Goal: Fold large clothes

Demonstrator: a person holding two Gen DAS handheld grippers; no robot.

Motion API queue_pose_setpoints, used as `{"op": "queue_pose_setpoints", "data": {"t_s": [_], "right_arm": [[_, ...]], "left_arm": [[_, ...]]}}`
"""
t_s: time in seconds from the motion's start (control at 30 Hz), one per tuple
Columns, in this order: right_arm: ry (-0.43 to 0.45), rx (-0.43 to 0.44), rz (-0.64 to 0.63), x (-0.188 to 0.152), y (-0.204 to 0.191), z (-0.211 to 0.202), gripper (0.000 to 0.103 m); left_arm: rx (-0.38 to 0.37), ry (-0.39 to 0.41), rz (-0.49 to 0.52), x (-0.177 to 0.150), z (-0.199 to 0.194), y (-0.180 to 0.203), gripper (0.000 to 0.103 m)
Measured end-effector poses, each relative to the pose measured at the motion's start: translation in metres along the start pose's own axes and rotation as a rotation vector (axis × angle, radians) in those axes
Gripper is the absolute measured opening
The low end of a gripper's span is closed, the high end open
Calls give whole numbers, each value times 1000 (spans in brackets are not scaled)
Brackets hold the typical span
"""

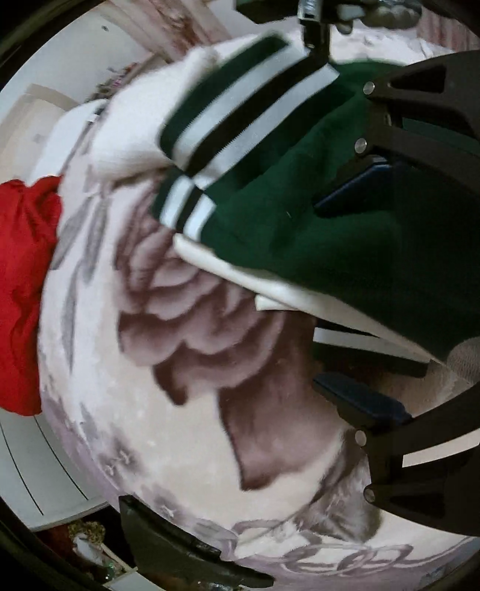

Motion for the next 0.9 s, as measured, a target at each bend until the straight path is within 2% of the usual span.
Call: {"op": "queue_pose_setpoints", "data": {"t_s": [0.1,0.2,0.4,0.47,0.53,0.57,0.63,0.67,0.8,0.9], "right_arm": [[-25,-16,13,10,4,18,75],[5,-57,-28,14,-1,19,75],[60,-81,-42,6,-6,11,72],[70,-90,-47,5,-7,10,70],[87,-98,-50,3,-8,7,65],[98,-103,-56,2,-9,5,54],[123,-86,-57,-1,-13,-2,30],[132,-70,-54,-2,-15,-7,22],[189,-19,-48,-7,-32,-34,15],[228,16,-49,-10,-45,-54,13]], "left_arm": [[30,11,37,3,4,6,88],[35,13,53,3,4,8,88],[37,18,70,4,5,8,88],[59,52,81,6,-1,9,85],[24,77,115,5,-5,16,57],[-24,76,143,4,-7,23,27],[-34,86,174,5,-10,30,18],[-45,86,174,6,-12,31,7],[-142,48,75,19,-20,16,6],[-182,57,33,30,-33,12,5]]}}
Point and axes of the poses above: each gripper's, at about its wrist camera, not at the fingertips, and z roughly the way its jaws point, y to its right, x to its top, the point moved 4 cm from there along z, roughly the way its jaws point, and after that the axes turned 9 degrees about x, right-handed, at the moved point
